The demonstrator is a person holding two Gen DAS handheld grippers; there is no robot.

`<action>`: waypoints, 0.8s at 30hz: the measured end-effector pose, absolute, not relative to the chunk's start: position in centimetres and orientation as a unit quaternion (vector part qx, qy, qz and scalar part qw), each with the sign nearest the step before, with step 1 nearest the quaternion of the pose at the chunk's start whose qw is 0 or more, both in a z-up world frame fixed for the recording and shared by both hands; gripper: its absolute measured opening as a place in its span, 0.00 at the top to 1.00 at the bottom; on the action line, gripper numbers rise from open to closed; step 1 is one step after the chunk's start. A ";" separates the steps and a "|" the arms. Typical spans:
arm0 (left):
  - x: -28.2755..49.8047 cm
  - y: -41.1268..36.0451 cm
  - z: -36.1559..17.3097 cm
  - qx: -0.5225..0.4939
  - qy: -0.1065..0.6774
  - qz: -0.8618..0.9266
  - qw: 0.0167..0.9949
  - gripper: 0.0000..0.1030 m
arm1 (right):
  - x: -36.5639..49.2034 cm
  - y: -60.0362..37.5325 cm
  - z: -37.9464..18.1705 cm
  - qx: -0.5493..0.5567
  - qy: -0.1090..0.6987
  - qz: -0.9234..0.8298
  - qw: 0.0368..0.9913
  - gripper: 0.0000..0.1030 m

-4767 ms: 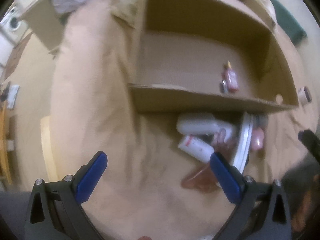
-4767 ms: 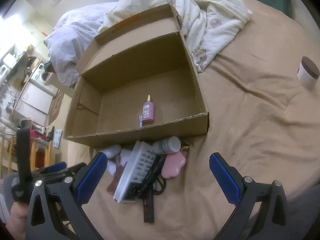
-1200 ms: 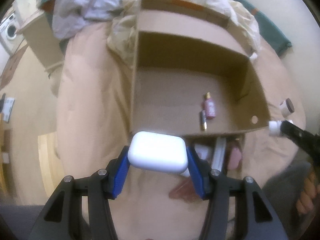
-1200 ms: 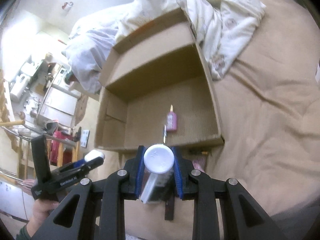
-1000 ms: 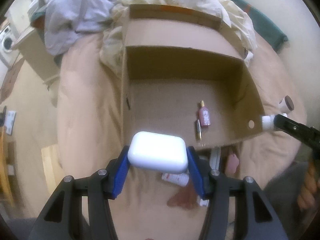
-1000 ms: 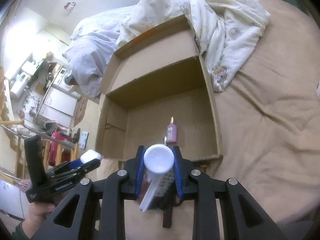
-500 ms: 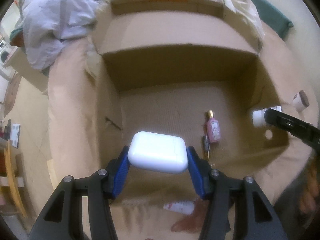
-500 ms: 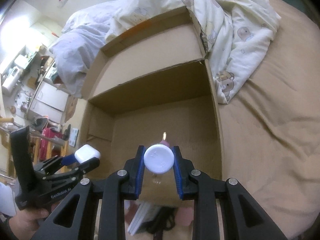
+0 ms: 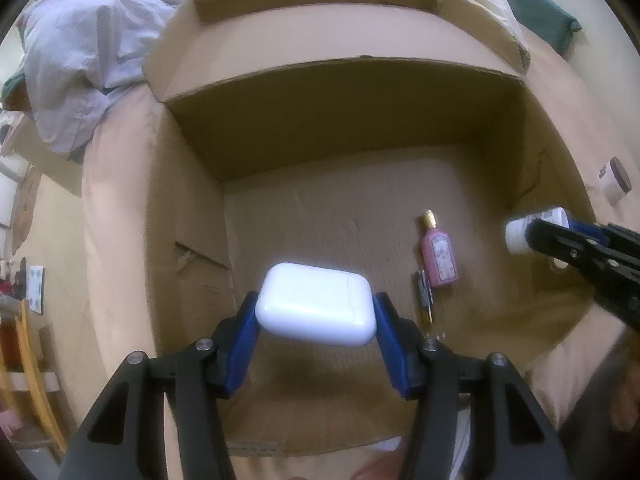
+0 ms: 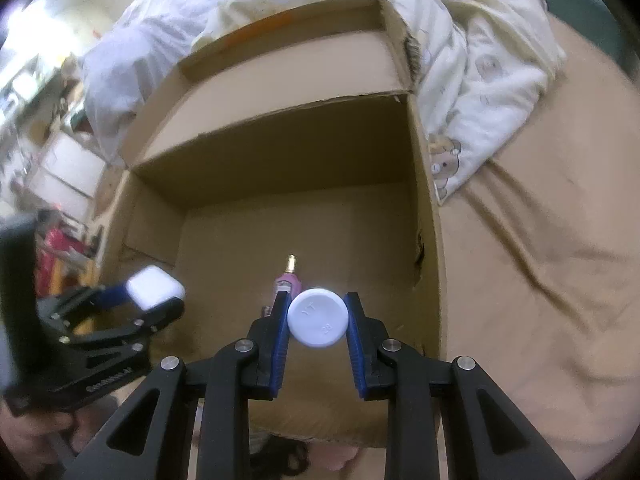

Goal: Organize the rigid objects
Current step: 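Carry the earbud case and pill bottle into the box and release both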

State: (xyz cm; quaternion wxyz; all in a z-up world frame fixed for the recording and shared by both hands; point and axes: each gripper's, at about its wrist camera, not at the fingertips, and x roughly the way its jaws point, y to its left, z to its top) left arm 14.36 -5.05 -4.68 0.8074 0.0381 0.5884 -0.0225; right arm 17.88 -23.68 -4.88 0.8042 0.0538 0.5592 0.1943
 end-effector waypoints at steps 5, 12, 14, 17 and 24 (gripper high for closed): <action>14.1 -5.5 -4.7 0.049 0.586 -0.024 0.808 0.50 | 18.0 -23.3 -4.8 0.036 0.555 0.191 0.809 0.73; 14.1 -5.5 -4.8 0.049 0.586 -0.020 0.808 0.50 | 17.9 -23.3 -4.7 0.023 0.553 0.185 0.812 0.73; 14.1 -5.5 -4.8 0.053 0.584 -0.017 0.810 0.50 | 17.9 -23.1 -4.7 0.023 0.553 0.184 0.812 0.73; 14.0 -5.7 -4.8 0.060 0.582 -0.015 0.811 0.50 | 17.9 -22.8 -4.8 0.022 0.553 0.182 0.813 0.73; 13.9 -5.8 -4.9 0.068 0.579 -0.009 0.813 0.47 | 17.9 -23.0 -4.7 0.020 0.551 0.177 0.815 0.72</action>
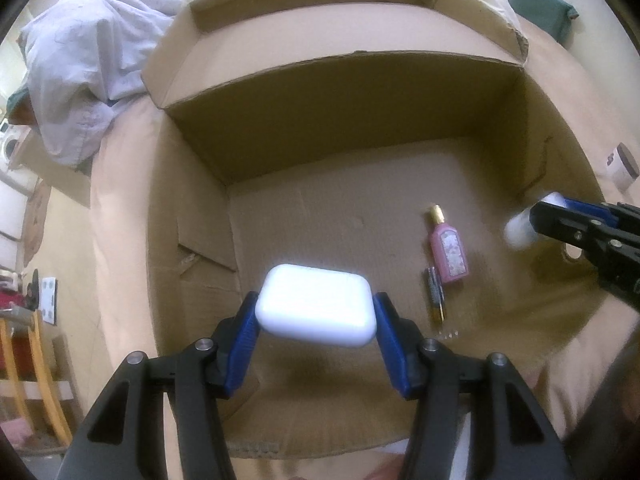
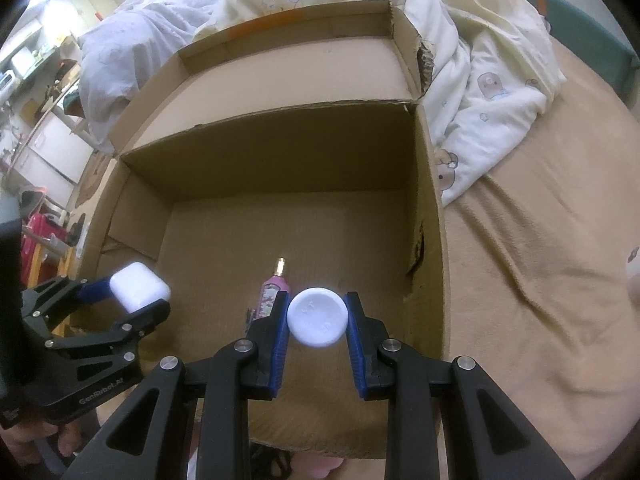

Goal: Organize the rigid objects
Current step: 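Carry the earbud case and pill bottle into the box and release both, then withdraw both open tools from the box toward the remaining pile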

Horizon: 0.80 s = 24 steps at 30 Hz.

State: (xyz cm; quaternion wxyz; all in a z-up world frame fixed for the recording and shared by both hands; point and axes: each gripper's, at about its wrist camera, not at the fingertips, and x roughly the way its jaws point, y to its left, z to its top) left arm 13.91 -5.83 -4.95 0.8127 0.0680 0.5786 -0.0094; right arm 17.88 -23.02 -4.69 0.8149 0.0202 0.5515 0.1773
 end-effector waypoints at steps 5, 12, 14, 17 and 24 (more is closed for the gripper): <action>14.0 -5.5 -4.5 0.054 0.576 -0.010 0.815 0.25 | 18.1 -23.4 -4.2 0.036 0.543 0.177 0.820 0.55; 13.9 -5.6 -3.6 0.043 0.564 -0.015 0.824 0.07 | 18.2 -23.4 -3.3 0.056 0.527 0.194 0.826 0.16; 13.8 -5.7 -3.3 0.044 0.558 -0.016 0.828 0.01 | 18.2 -23.3 -3.0 0.062 0.519 0.206 0.827 0.05; 13.8 -5.6 -2.8 0.040 0.551 -0.016 0.833 0.00 | 18.0 -22.9 -2.4 0.052 0.504 0.205 0.837 0.00; 13.9 -5.3 -2.1 0.027 0.544 -0.018 0.839 0.00 | 18.5 -23.9 -2.2 0.079 0.498 0.196 0.841 0.00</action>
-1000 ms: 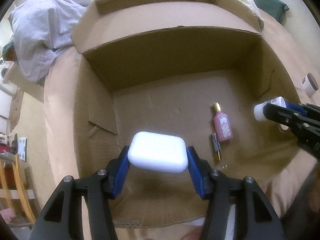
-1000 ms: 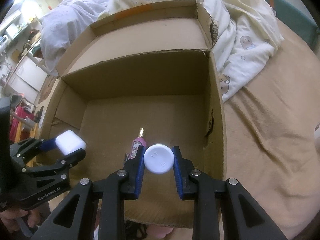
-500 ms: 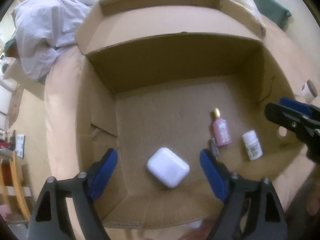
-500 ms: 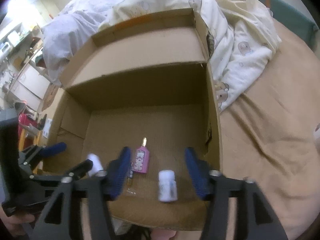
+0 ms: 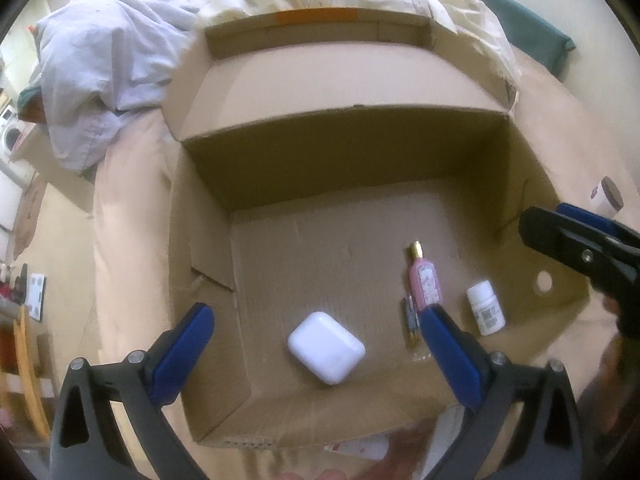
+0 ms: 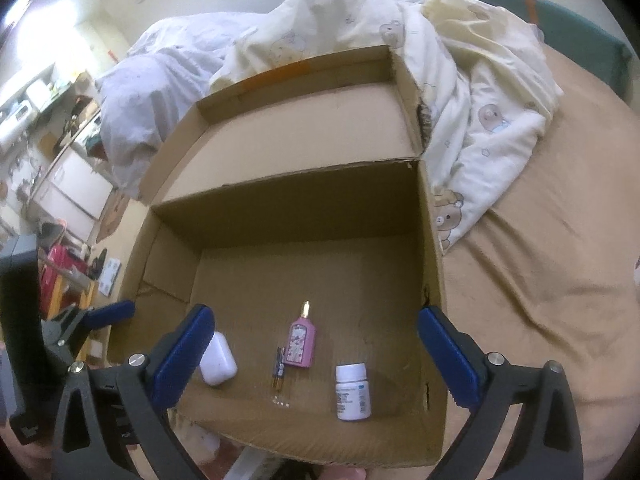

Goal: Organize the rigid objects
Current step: 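Withdraw both open tools from the box toward the remaining pile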

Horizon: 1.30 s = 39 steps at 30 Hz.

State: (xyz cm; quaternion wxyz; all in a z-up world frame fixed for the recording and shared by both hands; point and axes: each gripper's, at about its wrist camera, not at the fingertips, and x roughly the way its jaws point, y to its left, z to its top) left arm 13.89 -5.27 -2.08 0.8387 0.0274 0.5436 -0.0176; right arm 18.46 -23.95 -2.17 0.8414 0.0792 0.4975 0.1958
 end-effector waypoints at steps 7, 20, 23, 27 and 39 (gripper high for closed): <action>13.4 -5.0 -1.1 0.014 0.546 -0.027 0.837 0.00 | 18.6 -24.4 -1.9 0.100 0.498 0.185 0.841 0.00; 10.8 -2.3 1.0 -0.028 0.563 -0.001 0.826 0.00 | 17.2 -26.1 -0.3 0.130 0.481 0.171 0.850 0.00; 9.4 -1.9 1.1 -0.031 0.566 0.000 0.824 0.00 | 16.5 -26.8 0.2 0.129 0.475 0.164 0.855 0.00; 7.8 -1.2 1.3 -0.037 0.569 -0.001 0.822 0.00 | 15.7 -27.3 0.7 0.121 0.473 0.163 0.858 0.00; 4.8 -0.1 0.7 -0.049 0.575 0.009 0.817 0.00 | 12.1 -26.8 -0.1 0.097 0.499 0.183 0.841 0.00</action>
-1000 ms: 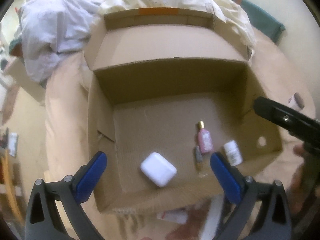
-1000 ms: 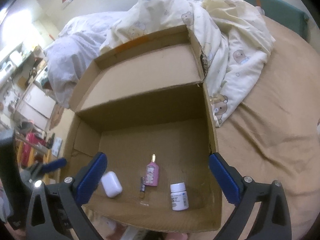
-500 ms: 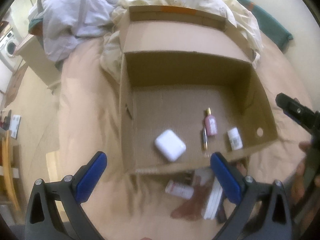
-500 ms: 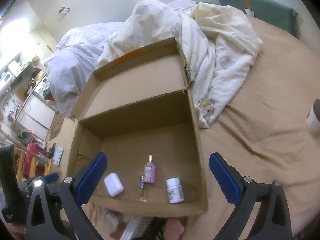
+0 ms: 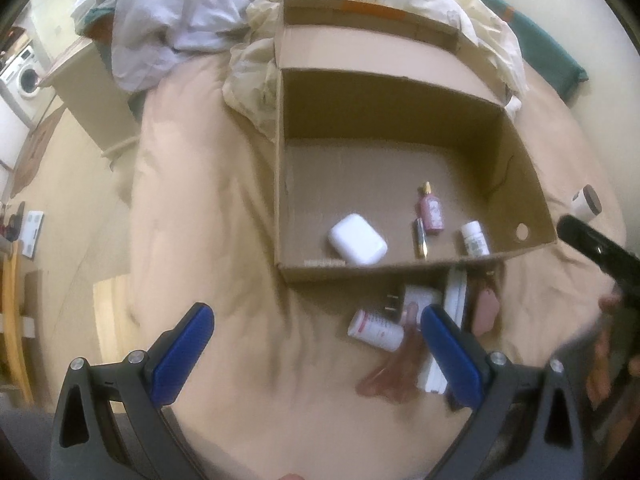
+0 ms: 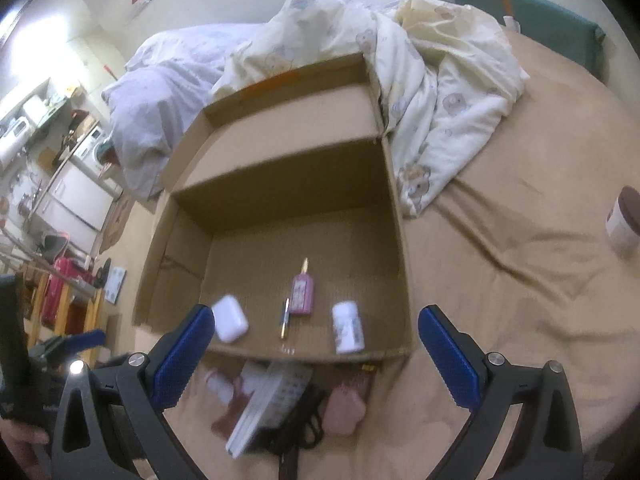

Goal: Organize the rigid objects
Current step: 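Withdraw both open tools from the box toward the remaining pile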

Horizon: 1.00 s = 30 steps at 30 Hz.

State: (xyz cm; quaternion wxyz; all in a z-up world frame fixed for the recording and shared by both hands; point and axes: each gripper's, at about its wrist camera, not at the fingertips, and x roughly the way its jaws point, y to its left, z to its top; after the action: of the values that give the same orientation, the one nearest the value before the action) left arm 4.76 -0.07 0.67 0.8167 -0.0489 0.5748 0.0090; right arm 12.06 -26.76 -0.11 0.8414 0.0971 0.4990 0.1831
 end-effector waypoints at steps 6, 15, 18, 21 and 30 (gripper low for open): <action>4.6 -0.1 -0.7 -0.044 0.595 0.023 0.803 0.00 | 10.0 -26.9 -1.0 0.098 0.516 0.183 0.831 0.00; 4.5 1.3 -1.9 -0.056 0.602 0.041 0.795 0.00 | 9.2 -27.5 -1.7 0.104 0.523 0.177 0.827 0.00; 4.6 1.4 -2.8 -0.056 0.616 0.040 0.784 0.00 | 9.5 -27.8 -2.0 0.102 0.525 0.168 0.828 0.00; 5.0 0.5 -3.7 -0.052 0.626 0.021 0.778 0.00 | 9.8 -27.9 -2.6 0.099 0.535 0.163 0.823 0.00; 6.4 -3.8 -7.6 -0.025 0.673 -0.050 0.737 0.23 | 10.3 -27.2 -3.1 0.100 0.547 0.169 0.814 0.00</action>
State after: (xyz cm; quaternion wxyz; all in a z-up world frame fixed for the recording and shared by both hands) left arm 6.40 -3.75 -7.65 0.7373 -0.0254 0.6731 -0.0504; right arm 10.35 -27.21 -3.09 0.8138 0.0996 0.5472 0.1685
